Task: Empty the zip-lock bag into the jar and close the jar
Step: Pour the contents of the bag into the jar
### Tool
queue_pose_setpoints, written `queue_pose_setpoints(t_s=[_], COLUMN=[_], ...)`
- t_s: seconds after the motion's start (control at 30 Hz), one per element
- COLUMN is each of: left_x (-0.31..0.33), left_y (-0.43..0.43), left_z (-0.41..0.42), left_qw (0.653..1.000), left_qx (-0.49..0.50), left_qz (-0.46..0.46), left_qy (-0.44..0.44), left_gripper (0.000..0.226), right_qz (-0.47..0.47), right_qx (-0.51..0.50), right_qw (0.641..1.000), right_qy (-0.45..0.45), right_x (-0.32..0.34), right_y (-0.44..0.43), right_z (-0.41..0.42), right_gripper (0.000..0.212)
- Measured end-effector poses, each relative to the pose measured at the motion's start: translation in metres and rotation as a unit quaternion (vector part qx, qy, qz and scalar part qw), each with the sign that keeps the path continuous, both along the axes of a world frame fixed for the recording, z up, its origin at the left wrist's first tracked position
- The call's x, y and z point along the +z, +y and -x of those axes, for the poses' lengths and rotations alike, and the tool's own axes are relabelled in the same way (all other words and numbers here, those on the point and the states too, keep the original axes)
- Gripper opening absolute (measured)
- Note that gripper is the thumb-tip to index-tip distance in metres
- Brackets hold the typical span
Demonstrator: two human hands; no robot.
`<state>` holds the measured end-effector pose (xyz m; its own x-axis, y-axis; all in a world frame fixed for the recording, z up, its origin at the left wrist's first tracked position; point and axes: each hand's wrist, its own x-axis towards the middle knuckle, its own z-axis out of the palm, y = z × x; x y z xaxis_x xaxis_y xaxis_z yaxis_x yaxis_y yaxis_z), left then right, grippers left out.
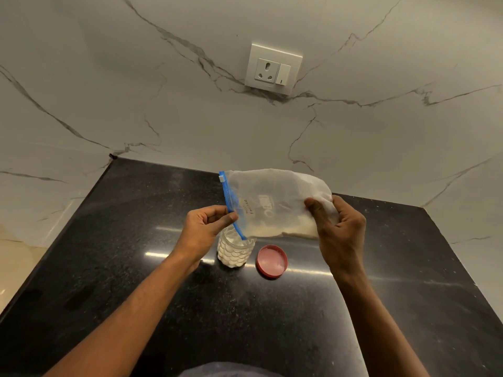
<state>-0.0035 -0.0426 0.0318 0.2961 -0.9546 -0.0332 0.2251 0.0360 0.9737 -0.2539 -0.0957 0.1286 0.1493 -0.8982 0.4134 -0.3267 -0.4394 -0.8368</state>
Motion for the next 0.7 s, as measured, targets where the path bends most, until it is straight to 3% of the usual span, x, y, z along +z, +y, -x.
queue_pose_setpoints(t_s=[0.7], left_x=[-0.0001], left_y=[0.0025], left_z=[0.0008], left_qw=[1.0], left_qx=[0.01], left_qz=[0.002], left_qy=[0.021], left_gripper=[0.017], right_qz=[-0.001], right_qx=[0.028], right_qw=[1.0], right_qy=[0.007], right_x=[0.0023], right_y=[-0.0027], right_z=[0.0019], right_gripper=[0.008])
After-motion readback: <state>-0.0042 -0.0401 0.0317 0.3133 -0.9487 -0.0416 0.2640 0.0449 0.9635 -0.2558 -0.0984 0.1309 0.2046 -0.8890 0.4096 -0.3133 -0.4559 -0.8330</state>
